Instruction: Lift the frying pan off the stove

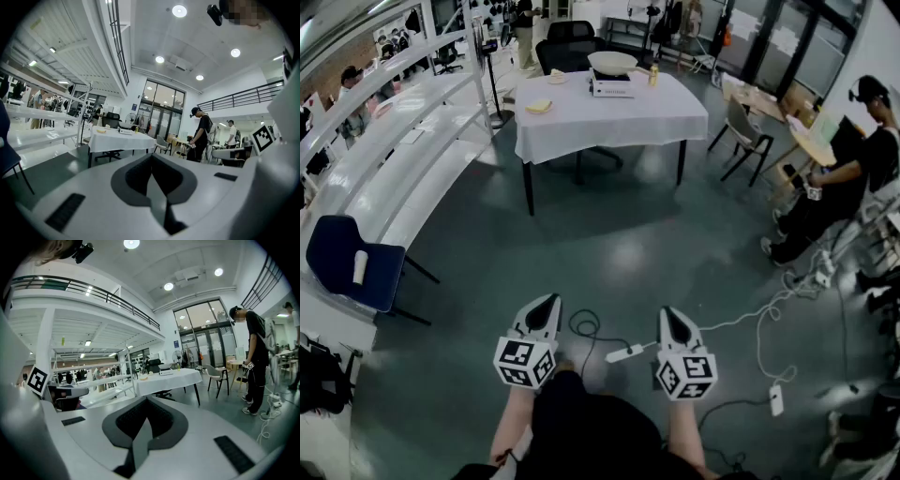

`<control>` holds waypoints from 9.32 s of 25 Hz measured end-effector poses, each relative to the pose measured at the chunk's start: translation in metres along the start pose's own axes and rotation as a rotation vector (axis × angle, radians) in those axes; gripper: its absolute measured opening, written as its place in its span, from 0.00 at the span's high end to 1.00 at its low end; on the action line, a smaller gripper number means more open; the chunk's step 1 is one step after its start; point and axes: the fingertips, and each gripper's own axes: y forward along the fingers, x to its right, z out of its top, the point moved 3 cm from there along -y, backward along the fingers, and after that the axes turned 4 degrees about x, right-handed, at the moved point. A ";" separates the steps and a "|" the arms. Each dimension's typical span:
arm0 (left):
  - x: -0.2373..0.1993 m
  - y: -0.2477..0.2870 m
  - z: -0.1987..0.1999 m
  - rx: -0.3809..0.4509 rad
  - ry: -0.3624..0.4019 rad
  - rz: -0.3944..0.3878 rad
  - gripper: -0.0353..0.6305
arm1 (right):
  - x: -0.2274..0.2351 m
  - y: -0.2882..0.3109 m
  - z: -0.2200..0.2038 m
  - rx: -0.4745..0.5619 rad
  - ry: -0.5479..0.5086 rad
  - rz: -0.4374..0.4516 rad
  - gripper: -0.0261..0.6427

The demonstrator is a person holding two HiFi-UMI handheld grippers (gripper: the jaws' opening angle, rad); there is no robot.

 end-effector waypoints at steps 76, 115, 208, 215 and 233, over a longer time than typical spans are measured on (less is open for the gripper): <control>-0.157 0.317 0.113 0.057 0.037 -0.098 0.56 | 0.068 0.323 0.126 0.146 -0.016 -0.030 0.55; -0.187 0.557 0.147 0.040 0.032 -0.043 0.56 | 0.203 0.549 0.168 0.075 0.008 0.064 0.55; -0.364 0.963 0.224 -0.012 -0.027 -0.016 0.56 | 0.343 0.966 0.265 -0.004 -0.012 0.088 0.53; -0.372 0.970 0.224 -0.007 -0.040 -0.003 0.56 | 0.343 0.979 0.263 -0.022 -0.013 0.099 0.53; -0.377 1.071 0.237 -0.034 -0.039 -0.011 0.56 | 0.402 1.065 0.293 -0.015 -0.004 0.124 0.53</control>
